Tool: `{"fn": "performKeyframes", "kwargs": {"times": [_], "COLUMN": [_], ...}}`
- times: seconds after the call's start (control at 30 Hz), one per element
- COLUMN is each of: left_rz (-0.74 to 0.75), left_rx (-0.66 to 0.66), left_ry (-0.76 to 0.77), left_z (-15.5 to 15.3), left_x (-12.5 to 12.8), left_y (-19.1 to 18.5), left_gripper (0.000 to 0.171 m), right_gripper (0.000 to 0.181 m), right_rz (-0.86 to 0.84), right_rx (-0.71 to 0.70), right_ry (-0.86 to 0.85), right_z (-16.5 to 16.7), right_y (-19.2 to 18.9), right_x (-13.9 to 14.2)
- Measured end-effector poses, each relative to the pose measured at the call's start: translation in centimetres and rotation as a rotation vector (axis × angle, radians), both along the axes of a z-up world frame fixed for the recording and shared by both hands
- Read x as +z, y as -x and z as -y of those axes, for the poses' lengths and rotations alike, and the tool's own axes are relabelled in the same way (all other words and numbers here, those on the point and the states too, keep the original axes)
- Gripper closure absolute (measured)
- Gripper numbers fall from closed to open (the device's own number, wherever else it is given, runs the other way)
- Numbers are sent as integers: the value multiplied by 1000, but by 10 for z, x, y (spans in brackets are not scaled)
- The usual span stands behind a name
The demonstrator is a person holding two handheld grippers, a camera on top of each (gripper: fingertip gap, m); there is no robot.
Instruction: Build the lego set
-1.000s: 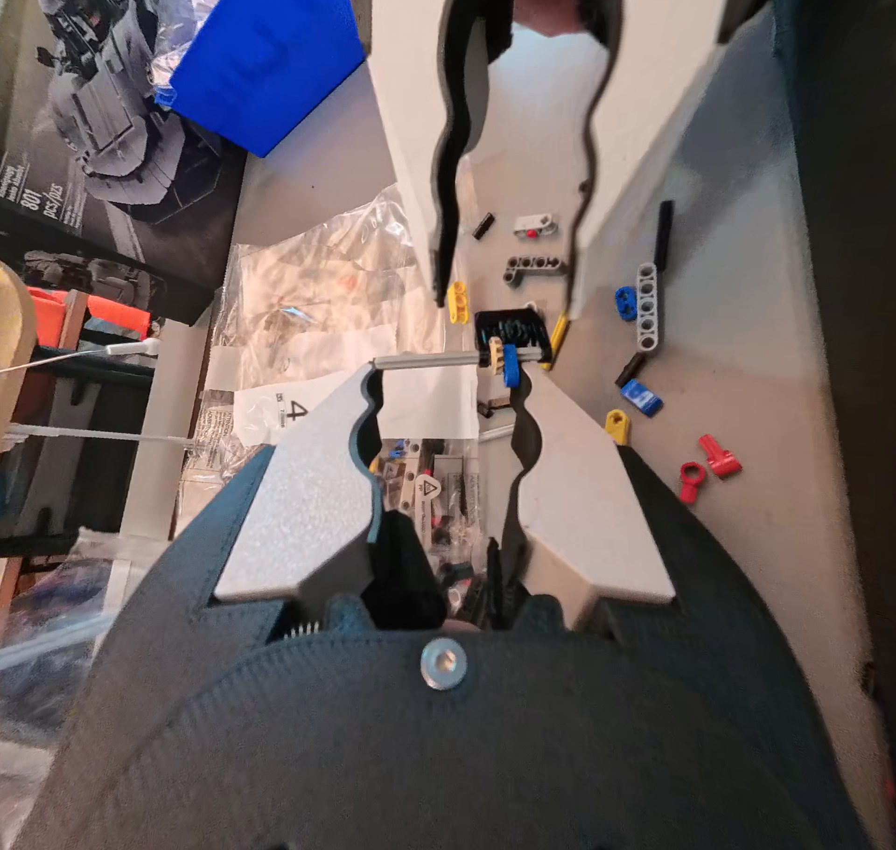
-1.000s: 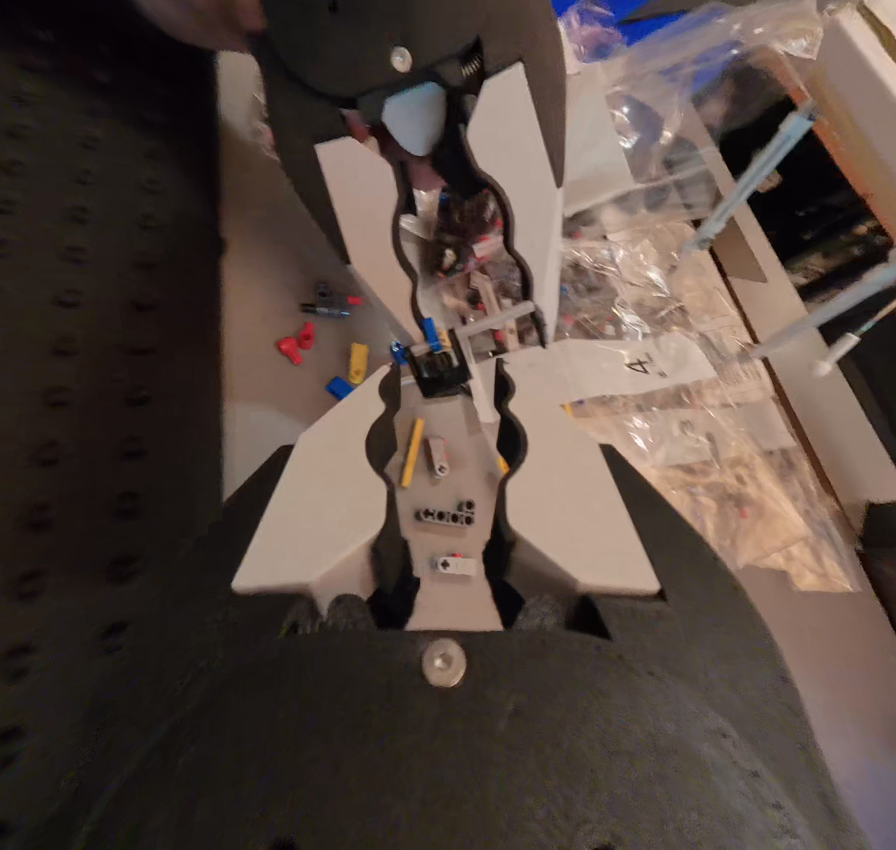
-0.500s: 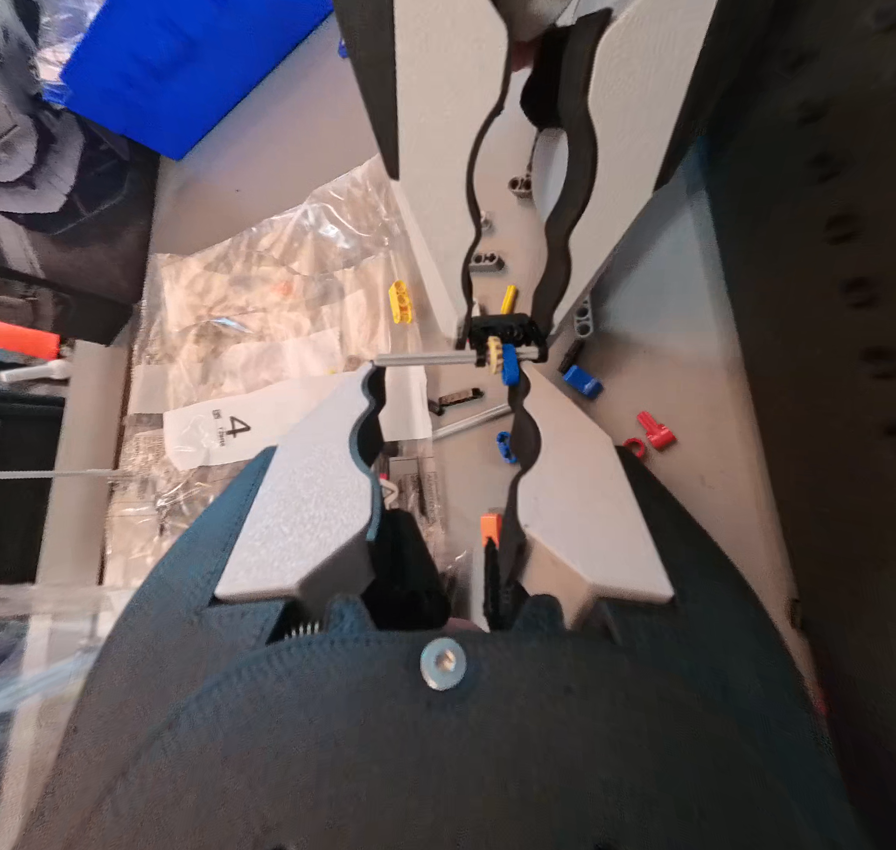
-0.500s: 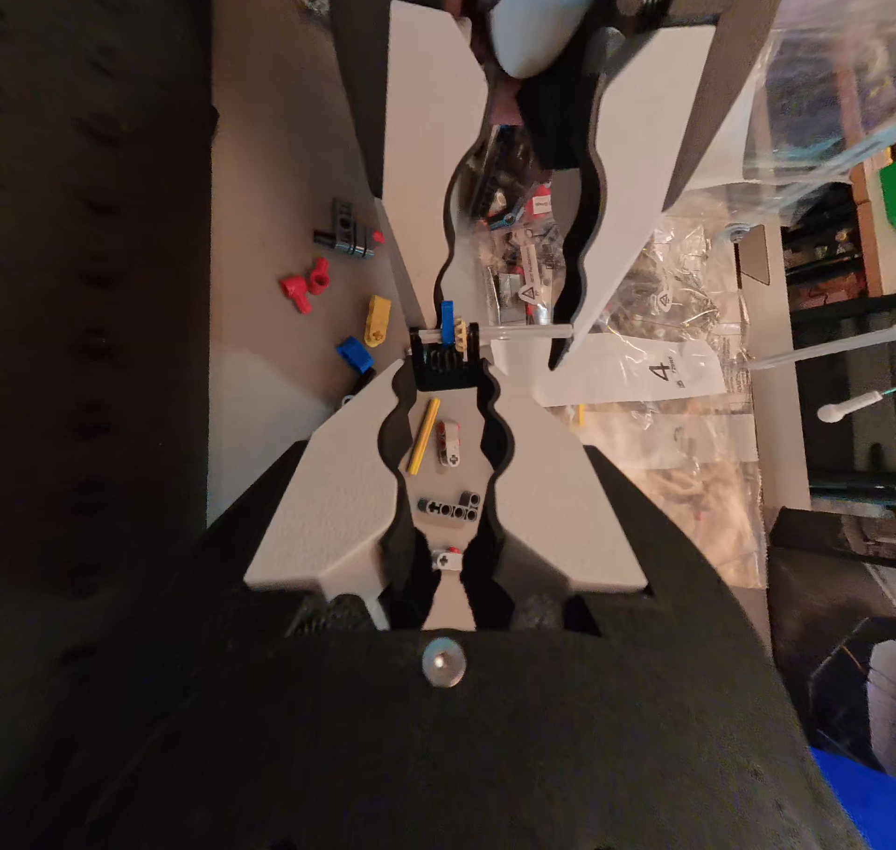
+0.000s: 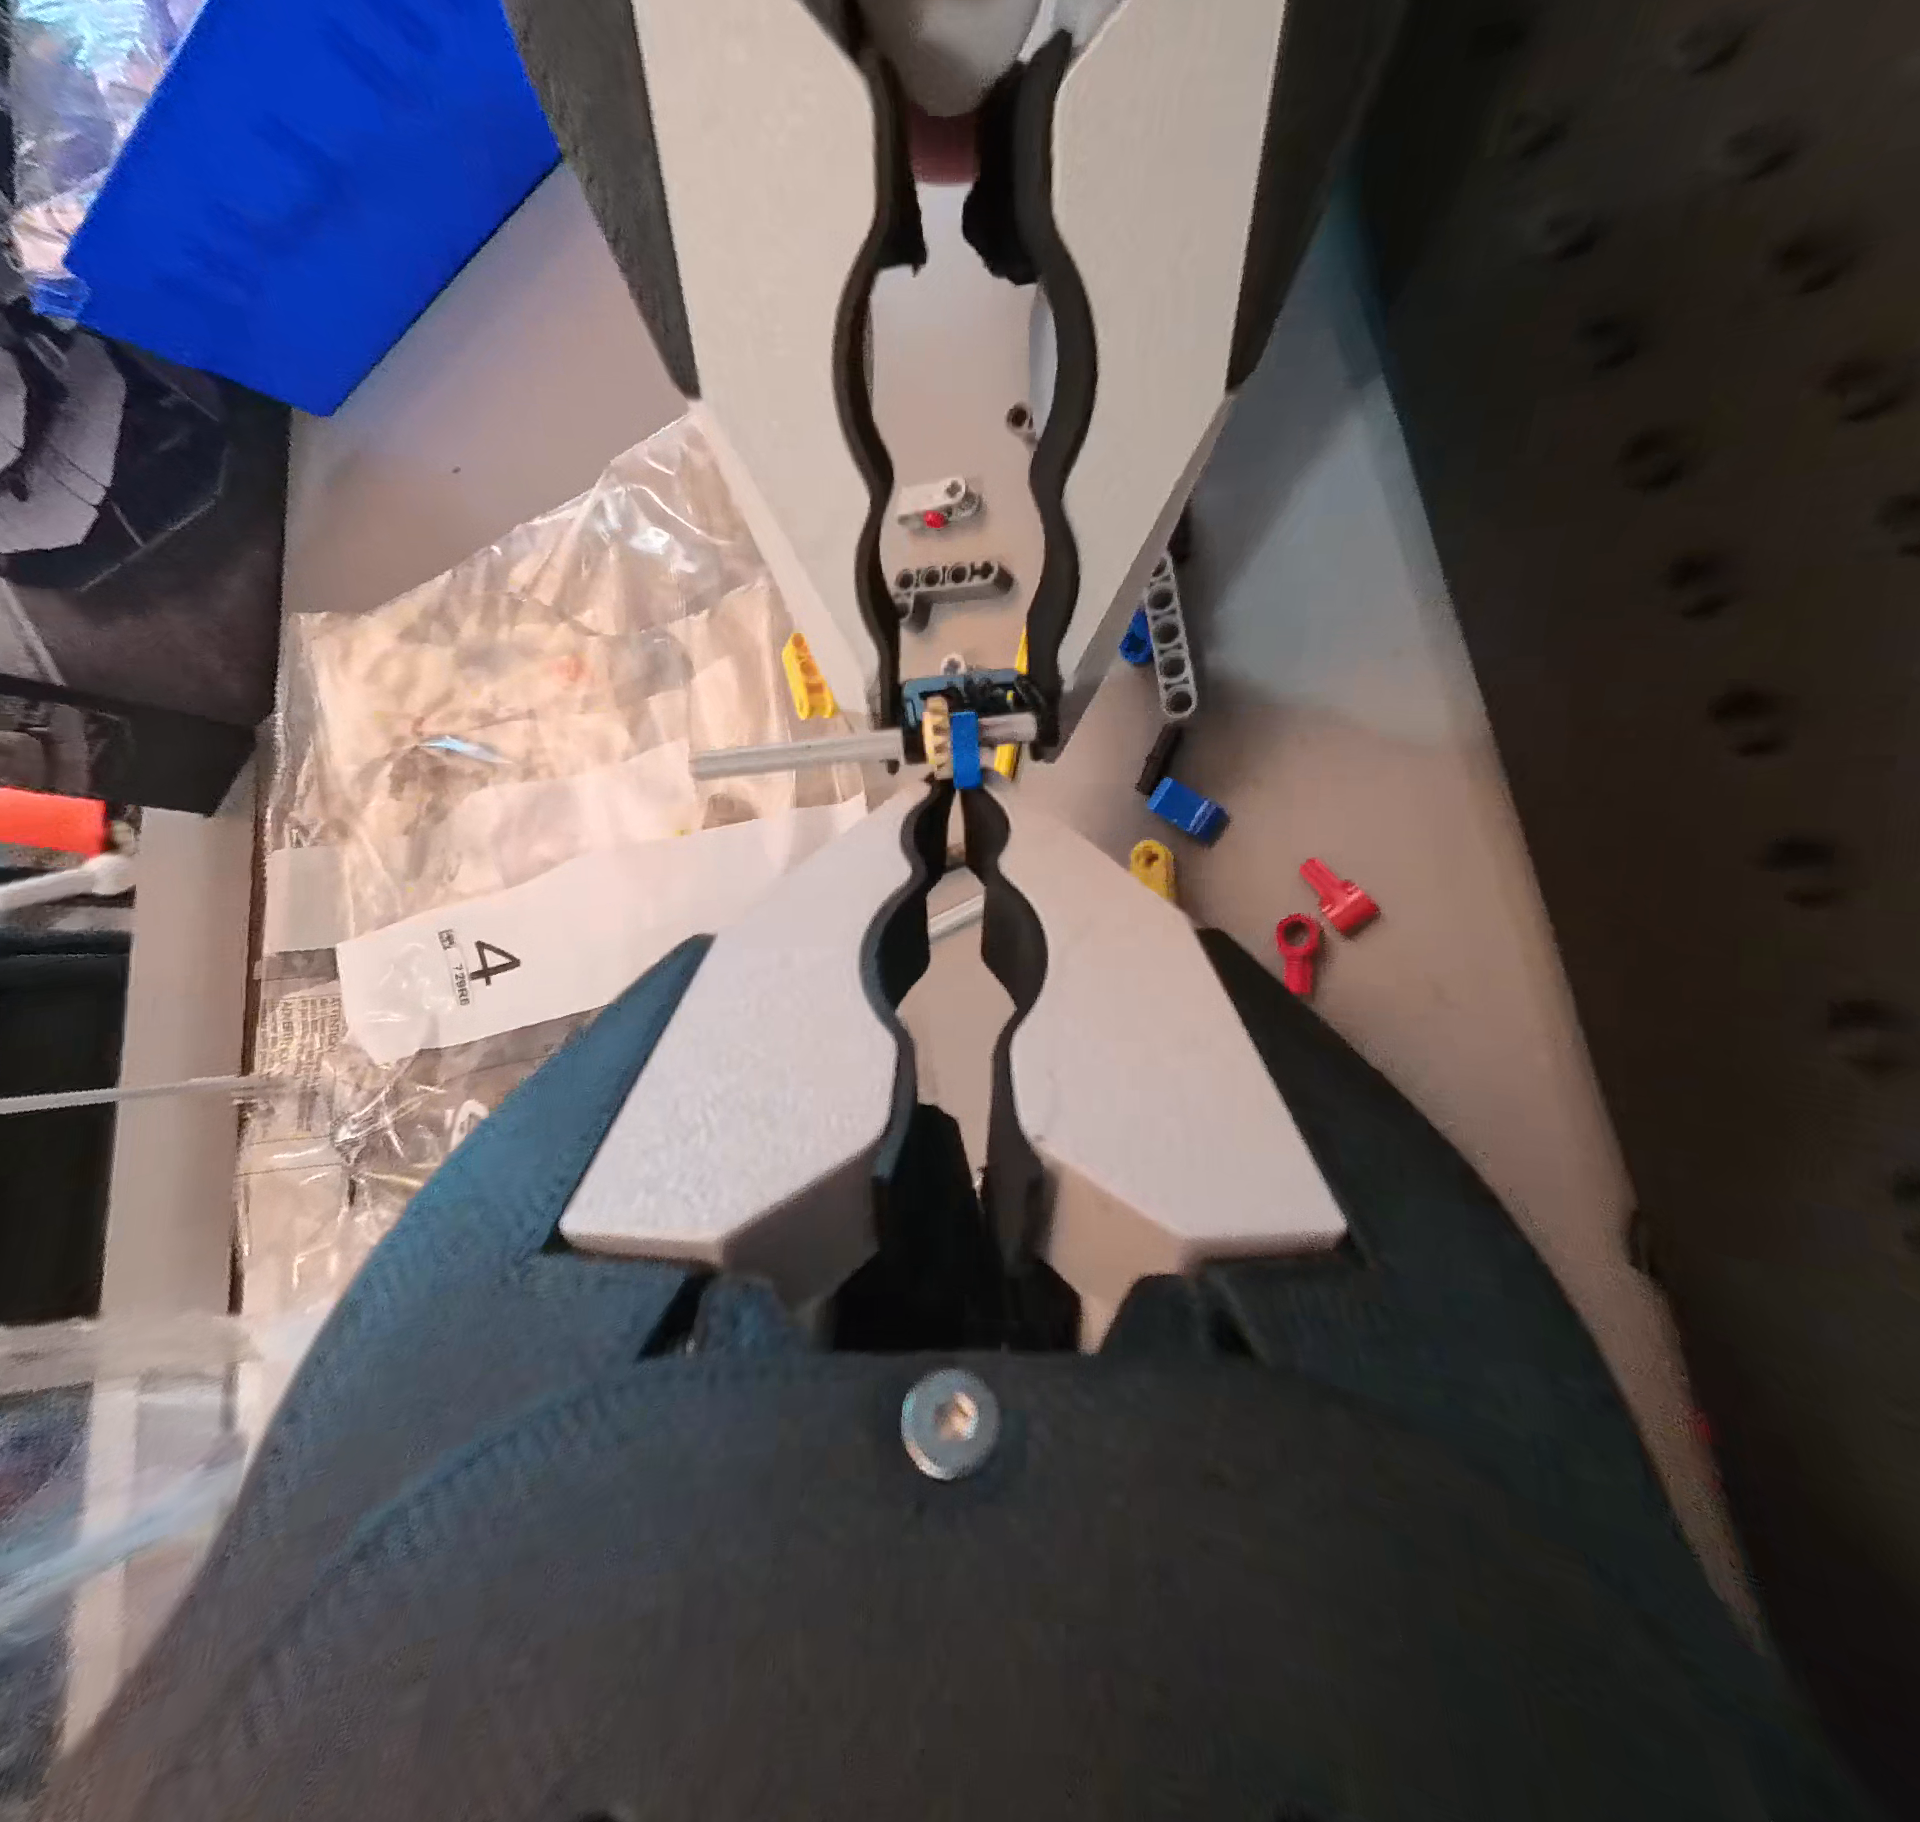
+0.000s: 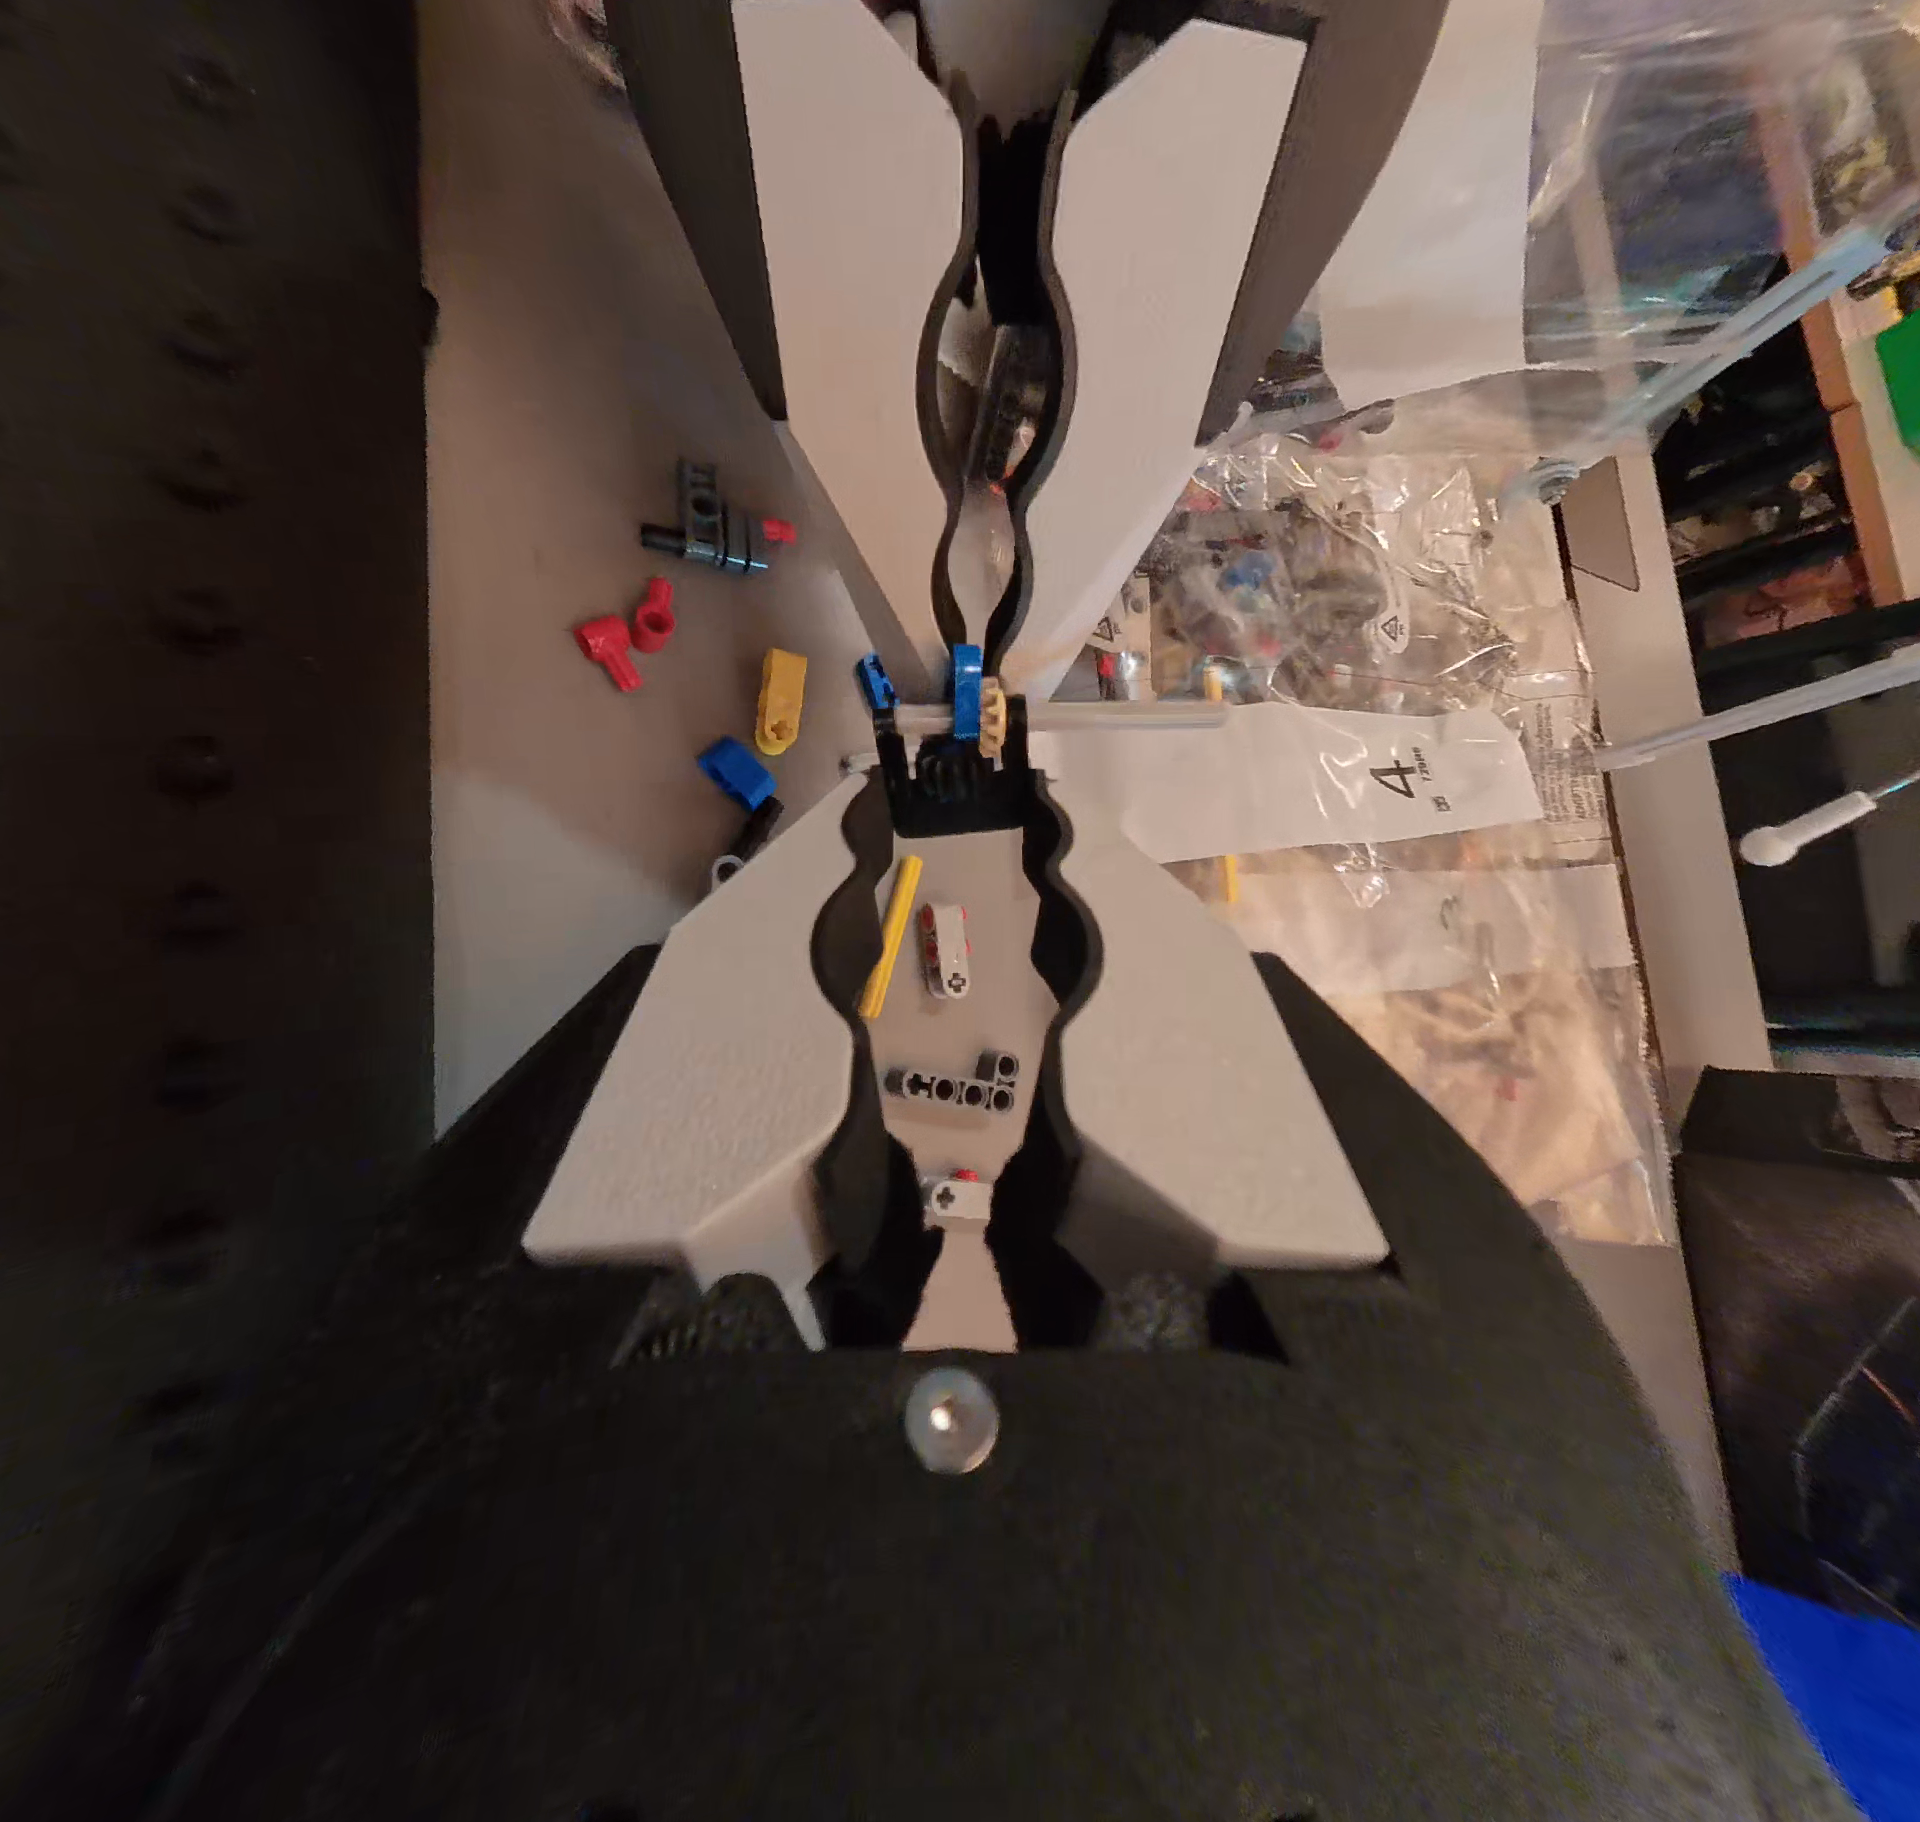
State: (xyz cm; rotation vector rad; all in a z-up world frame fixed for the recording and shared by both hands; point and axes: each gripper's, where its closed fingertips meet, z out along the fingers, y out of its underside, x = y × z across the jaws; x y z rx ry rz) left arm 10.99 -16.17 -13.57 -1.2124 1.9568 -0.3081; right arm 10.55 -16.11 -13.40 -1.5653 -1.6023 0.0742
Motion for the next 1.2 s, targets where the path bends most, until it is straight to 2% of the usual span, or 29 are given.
{"fn": "performKeyframes", "kwargs": {"times": [0.07, 0.13, 0.27, 0.43, 1.07, 1.2], "left_rz": [-15, -38, -22, -12, -27, -27], "left_rx": [8, 30, 17, 13, 39, 34], "left_ry": [-19, -63, -76, -101, -184, -154], "left_z": [-1, -6, -1, 1, 0, 3], "left_x": [-1, 0, 6, 9, 12, 11], "left_y": [1, 4, 4, 1, 1, 0], "left_gripper": [168, 155, 150, 159, 166, 168], "right_gripper": [159, 158, 158, 158, 159, 159], "right_rz": [-5, -15, -13, -18, 1, 44], "right_rx": [-1, 5, -3, -8, -67, -57], "right_ry": [26, 46, 74, 81, 125, 82], "right_z": [0, 2, 2, 1, -5, -5], "right_y": [-1, 0, -1, -1, -7, -8], "right_x": [-2, -3, -6, -7, -15, -17]}}
